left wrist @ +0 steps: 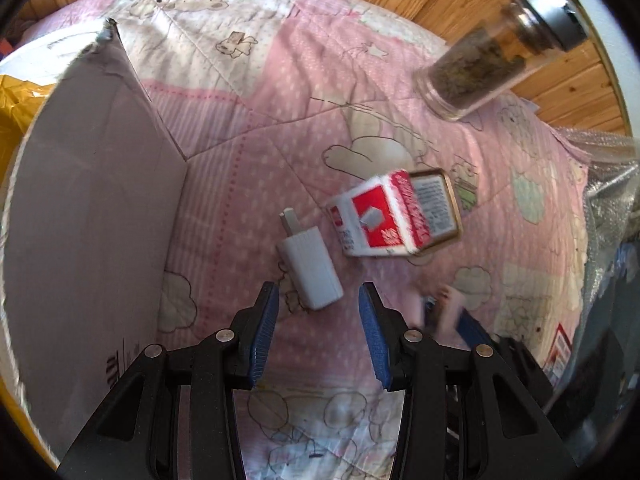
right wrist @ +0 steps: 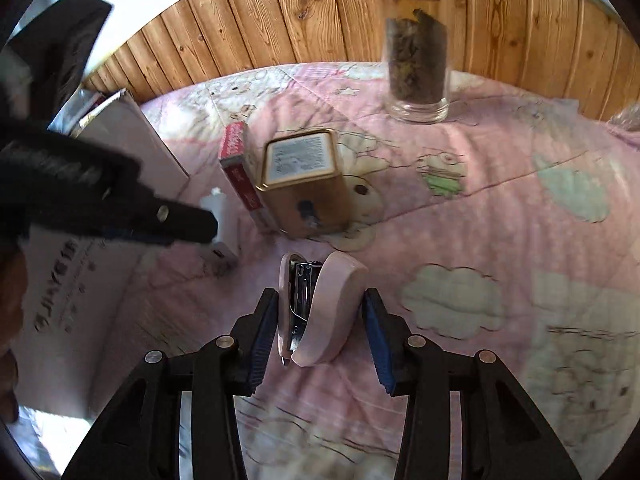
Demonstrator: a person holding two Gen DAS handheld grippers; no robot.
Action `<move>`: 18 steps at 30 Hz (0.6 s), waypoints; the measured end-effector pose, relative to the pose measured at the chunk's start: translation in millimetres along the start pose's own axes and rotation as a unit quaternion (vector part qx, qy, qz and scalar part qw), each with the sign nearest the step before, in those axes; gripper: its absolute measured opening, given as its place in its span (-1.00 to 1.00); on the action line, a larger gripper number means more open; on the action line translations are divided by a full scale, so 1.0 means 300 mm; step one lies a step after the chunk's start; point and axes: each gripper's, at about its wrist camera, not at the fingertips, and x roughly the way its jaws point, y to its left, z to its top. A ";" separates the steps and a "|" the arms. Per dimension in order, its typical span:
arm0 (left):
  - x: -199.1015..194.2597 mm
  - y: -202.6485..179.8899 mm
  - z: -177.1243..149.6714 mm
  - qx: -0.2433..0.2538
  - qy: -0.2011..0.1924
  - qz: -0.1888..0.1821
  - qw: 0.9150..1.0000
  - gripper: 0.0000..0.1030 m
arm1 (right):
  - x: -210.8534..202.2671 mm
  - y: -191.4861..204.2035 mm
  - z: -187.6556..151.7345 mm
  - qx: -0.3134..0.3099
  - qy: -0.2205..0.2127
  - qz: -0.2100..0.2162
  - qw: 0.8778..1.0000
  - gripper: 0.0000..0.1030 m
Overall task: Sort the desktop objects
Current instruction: 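Grasp the white charger plug with the left gripper while the right gripper grasps the pink stapler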
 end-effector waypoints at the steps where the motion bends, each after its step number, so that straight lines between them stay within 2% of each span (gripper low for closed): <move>1: 0.012 0.006 0.006 -0.004 0.003 0.001 1.000 -0.15 | -0.009 -0.002 -0.008 -0.013 0.001 -0.017 1.000 -0.14; 7: 0.083 0.031 0.017 -0.016 0.023 0.018 0.999 -0.15 | -0.032 0.059 -0.060 -0.120 -0.003 -0.110 0.987 -0.13; 9: 0.078 0.029 0.016 -0.009 0.010 0.019 1.000 -0.15 | -0.025 0.095 -0.077 -0.156 -0.008 -0.129 0.979 -0.14; 10: 0.079 0.026 0.015 -0.003 0.009 0.020 1.000 -0.17 | -0.025 0.102 -0.083 -0.162 -0.009 -0.130 0.978 -0.15; 13: 0.075 0.024 0.010 0.014 -0.002 0.035 0.999 -0.59 | -0.001 0.098 -0.086 -0.152 0.001 -0.110 0.982 -0.31; 14: 0.074 0.023 0.007 0.019 -0.005 0.036 0.999 -0.59 | 0.005 0.092 -0.085 -0.142 0.001 -0.101 0.985 -0.37; 18: 0.065 0.025 -0.010 0.022 -0.006 0.026 0.999 -0.59 | -0.001 0.043 -0.064 -0.097 0.008 -0.068 0.993 -0.39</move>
